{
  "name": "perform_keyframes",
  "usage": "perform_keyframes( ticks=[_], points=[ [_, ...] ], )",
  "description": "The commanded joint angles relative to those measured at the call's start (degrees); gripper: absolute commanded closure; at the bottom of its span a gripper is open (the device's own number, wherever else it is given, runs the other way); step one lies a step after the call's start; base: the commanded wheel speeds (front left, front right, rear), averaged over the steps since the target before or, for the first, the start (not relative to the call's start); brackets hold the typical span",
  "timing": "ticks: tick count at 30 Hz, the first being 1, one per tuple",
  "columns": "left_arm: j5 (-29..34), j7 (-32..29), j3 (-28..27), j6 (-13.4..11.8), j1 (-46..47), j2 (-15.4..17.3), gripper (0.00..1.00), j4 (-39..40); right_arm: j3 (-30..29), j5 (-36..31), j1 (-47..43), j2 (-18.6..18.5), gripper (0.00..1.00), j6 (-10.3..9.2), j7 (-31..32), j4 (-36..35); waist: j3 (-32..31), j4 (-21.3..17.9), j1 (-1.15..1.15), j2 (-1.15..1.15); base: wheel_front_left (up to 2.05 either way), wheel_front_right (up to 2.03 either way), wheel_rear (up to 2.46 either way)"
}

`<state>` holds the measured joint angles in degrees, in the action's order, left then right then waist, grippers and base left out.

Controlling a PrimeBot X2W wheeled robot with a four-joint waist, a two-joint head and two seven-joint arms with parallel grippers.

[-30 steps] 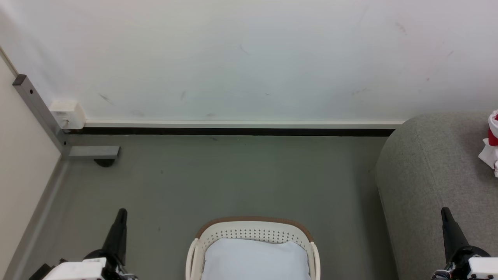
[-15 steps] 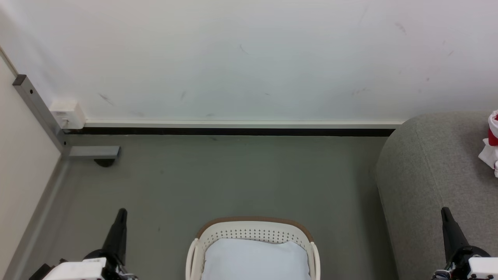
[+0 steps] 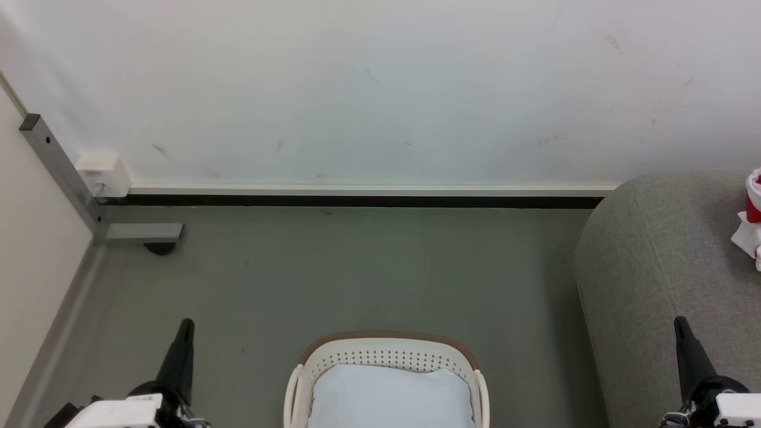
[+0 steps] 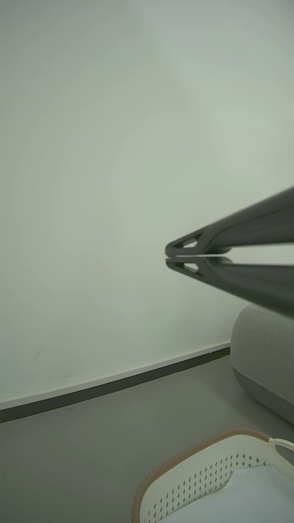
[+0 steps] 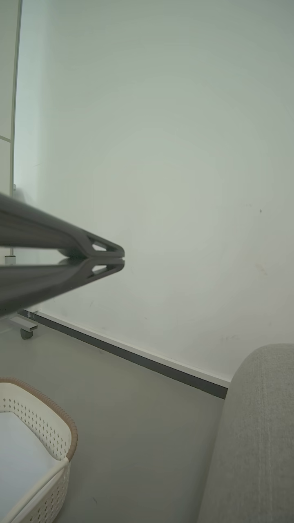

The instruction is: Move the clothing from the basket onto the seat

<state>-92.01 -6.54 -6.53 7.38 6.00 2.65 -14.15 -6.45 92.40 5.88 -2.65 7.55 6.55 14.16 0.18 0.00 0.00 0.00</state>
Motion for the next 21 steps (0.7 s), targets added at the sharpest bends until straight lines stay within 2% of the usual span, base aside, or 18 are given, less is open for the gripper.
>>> perform_keyframes(
  ticks=[1,21],
  points=[
    [-0.74,-0.21,-0.08,0.26,0.53,0.42,1.0,0.18,-0.21,0.04,0.7,-0.42,1.0,-0.12,0.17,-0.28,0.0,0.0,0.0,0.0,0.0,0.0,0.0],
    [-0.75,-0.21,-0.07,0.26,0.53,0.42,1.0,0.18,-0.22,0.04,0.7,-0.41,1.0,-0.12,0.16,-0.28,0.0,0.0,0.0,0.0,0.0,0.0,0.0]
  ],
)
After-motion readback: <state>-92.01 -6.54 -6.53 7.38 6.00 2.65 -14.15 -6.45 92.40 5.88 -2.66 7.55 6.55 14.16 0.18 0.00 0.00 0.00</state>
